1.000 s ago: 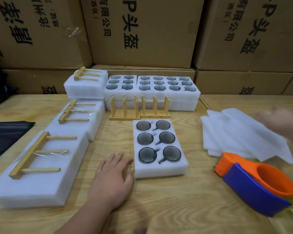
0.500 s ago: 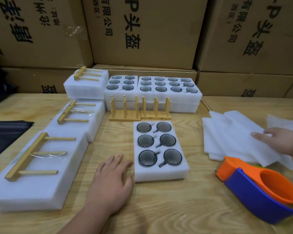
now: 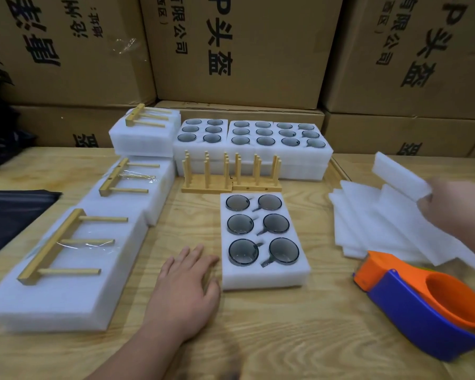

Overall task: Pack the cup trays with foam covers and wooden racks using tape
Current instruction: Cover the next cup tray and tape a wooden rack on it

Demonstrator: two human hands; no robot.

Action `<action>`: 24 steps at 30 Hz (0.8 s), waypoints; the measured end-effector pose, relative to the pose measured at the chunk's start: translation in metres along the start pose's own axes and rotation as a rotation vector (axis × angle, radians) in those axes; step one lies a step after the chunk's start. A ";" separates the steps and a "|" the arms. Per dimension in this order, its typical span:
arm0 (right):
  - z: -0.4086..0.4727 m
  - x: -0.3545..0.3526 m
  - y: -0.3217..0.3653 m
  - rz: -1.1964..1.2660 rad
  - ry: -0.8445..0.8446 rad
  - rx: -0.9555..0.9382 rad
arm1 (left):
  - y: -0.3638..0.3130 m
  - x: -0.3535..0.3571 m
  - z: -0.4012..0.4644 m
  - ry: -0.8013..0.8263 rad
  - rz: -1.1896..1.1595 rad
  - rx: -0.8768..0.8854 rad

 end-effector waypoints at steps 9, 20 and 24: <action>-0.039 -0.094 0.127 0.294 -0.318 -0.278 | -0.002 -0.003 -0.002 0.001 -0.008 -0.008; -0.086 -0.087 0.216 0.815 -0.264 -0.644 | 0.000 -0.001 -0.001 0.006 -0.007 -0.013; -0.096 -0.064 0.227 0.954 -0.182 -0.632 | 0.000 -0.001 0.000 0.011 -0.011 -0.006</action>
Point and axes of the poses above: each hand's wrist, its own z-axis towards the middle knuckle, its own x-axis out of the palm, y = z × x, the point moved 3 cm from there along z, towards the middle knuckle, and after that the axes turned 2 degrees about -x, right-handed, at the moved point
